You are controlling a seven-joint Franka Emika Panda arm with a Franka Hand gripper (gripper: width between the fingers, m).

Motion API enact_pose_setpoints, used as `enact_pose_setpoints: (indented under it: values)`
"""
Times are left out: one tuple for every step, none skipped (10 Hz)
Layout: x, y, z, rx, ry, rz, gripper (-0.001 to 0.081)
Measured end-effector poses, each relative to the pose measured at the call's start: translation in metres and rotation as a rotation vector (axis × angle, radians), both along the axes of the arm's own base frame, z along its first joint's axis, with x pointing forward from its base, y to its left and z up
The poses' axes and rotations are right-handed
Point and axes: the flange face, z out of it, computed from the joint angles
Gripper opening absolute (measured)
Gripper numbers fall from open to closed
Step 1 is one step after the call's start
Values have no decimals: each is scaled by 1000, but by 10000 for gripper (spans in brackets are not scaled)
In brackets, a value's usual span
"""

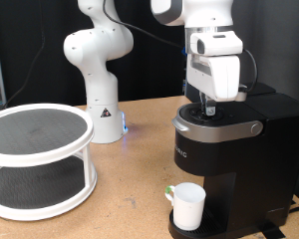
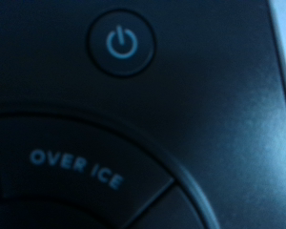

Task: Make a cup of coffee with the keurig machine

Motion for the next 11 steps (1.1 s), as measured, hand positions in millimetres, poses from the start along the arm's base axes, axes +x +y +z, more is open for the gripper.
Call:
enact_pose_setpoints:
  values:
    - [0, 0, 0, -1, 3, 0, 7]
    - [0, 0, 0, -4, 12, -1, 7]
    - [1, 0, 0, -6, 35, -7, 7]
    - [2, -1, 0, -4, 67, -16, 7]
    - [4, -2, -1, -2, 109, -30, 7]
    - [7, -2, -1, -1, 148, -43, 7]
    - [11, -2, -1, -1, 182, -54, 7]
    - [15, -2, -1, -3, 208, -63, 7]
    - [17, -2, -1, -3, 224, -69, 7]
    - [18, -3, -1, 4, 237, -74, 7]
    - [19, -4, -1, 9, 254, -71, 7]
